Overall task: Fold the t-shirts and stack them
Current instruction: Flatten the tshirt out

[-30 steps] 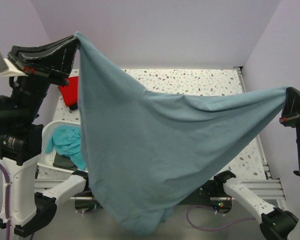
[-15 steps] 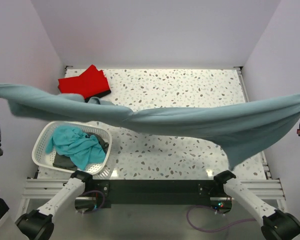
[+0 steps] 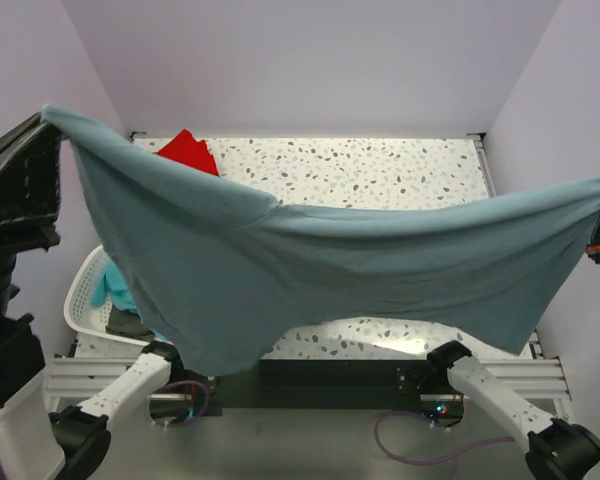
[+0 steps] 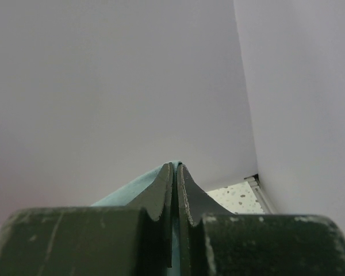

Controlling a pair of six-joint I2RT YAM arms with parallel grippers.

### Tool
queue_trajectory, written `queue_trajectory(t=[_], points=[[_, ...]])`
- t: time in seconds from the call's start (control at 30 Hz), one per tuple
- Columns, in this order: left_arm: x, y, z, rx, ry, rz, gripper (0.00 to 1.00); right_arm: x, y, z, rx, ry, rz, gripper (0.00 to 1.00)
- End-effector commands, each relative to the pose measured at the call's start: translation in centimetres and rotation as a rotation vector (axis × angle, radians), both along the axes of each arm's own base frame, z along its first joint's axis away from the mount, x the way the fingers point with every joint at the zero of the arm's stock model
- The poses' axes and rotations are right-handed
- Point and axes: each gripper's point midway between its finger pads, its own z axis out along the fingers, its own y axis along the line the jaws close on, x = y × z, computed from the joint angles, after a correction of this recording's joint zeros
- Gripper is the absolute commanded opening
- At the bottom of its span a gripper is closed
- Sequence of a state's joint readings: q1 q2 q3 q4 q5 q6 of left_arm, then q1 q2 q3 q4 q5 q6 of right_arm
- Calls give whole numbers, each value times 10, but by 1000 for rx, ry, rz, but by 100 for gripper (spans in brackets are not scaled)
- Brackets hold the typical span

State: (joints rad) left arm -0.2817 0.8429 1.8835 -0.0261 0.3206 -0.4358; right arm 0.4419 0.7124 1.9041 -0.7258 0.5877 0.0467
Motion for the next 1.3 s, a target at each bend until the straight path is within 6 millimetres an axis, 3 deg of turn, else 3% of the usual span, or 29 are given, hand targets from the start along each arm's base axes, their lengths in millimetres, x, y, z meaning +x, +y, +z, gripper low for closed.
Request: queue_trajectory(t=[0.0,0.07,0.1,0.2,0.3,0.37,0.47,0.57,0.6,0.67,0.7,0.77,0.83,0.87,0.9,0.97,1.0,1.2,1.27], points=[[49,-17,3,4,11,-21,0,22,-8,1,33,-4,-97,0],[74,-21,2,0,25,-7,0,44,-5,-12,-20,51,-154,0],[102,-29,-4,11,61,-4,0,49,-7,-9,-3,36,-181,0],[149,-43,-14,33,103,-2,0,67,-5,-16,-12,61,-245,0],[172,-51,-21,50,122,-3,0,75,0,-16,-20,66,-233,0],[175,-52,-24,51,124,-6,0,72,0,-10,-14,52,-224,0],[158,-50,-22,48,98,-24,0,67,3,-2,-13,35,-183,0],[123,-39,-15,26,52,-24,0,60,8,3,-11,17,-126,0],[100,-32,-11,15,20,-22,0,54,7,6,-4,9,-108,0],[78,-26,-7,8,-7,-19,0,50,11,8,-12,-3,-71,0],[53,-18,-2,-3,-42,-17,0,48,15,8,-25,-5,-39,0],[32,-11,0,-12,-65,-6,0,38,14,12,-12,-27,-13,0],[-3,0,6,-27,-118,6,0,32,16,13,-18,-34,14,0],[-10,3,6,-28,-114,10,0,26,14,16,-11,-50,20,0],[-31,9,11,-38,-149,13,0,19,11,17,-11,-57,25,0],[-47,14,12,-38,-159,18,0,6,7,25,24,-91,49,0],[-65,19,16,-46,-189,21,0,-1,5,25,27,-96,57,0],[-113,34,27,-68,-255,38,0,-37,-4,46,55,-182,111,0],[-120,36,30,-74,-265,40,0,-44,-6,52,60,-201,118,0]])
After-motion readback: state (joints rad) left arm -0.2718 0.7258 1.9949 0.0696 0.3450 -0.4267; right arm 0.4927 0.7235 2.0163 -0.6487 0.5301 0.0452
